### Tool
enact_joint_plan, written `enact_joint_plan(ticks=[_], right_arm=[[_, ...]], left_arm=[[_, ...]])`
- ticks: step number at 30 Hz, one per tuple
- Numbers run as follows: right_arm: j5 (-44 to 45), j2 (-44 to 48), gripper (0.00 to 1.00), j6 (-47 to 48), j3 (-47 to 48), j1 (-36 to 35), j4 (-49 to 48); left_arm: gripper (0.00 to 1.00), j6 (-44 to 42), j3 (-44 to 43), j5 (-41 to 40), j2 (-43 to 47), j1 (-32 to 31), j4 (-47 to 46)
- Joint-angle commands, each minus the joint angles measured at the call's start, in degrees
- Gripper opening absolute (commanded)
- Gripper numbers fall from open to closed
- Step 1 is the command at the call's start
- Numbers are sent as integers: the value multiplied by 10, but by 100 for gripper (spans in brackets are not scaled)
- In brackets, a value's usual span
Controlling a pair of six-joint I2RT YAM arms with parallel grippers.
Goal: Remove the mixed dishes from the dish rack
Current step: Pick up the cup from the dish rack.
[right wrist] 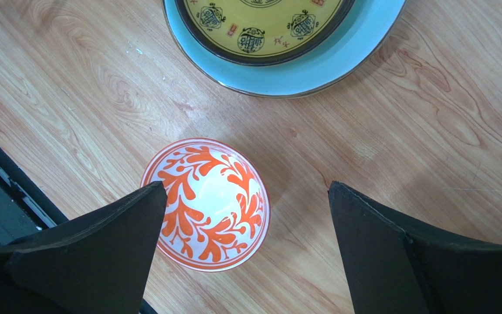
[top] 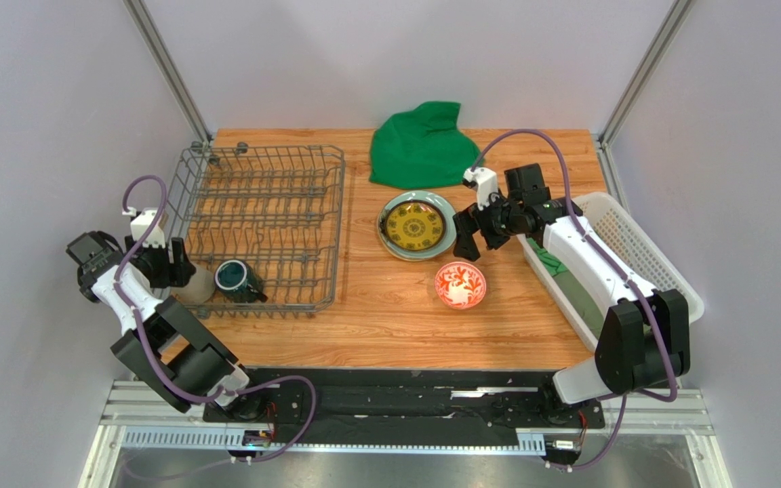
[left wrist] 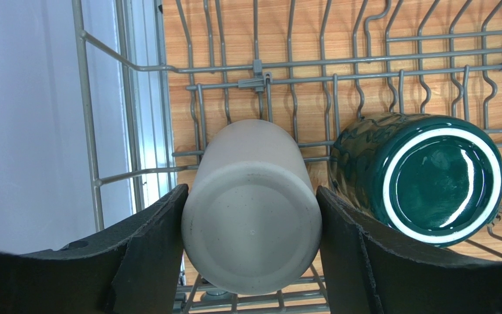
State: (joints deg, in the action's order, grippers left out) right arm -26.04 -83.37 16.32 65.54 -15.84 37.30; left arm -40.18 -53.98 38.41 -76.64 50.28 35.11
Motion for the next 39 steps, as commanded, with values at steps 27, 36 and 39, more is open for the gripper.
enact_joint_plan(ticks=[27, 36, 39], right_arm=[[-74, -6, 99, -61, 93, -4, -16], [-189, -45, 99, -174, 151, -15, -103], [-219, -53, 99, -210, 158, -23, -145]], left_arm=[[0, 19, -171, 284, 173, 5, 180], [0, 175, -192, 464, 245, -31, 165], [0, 260, -184, 508, 251, -57, 109]])
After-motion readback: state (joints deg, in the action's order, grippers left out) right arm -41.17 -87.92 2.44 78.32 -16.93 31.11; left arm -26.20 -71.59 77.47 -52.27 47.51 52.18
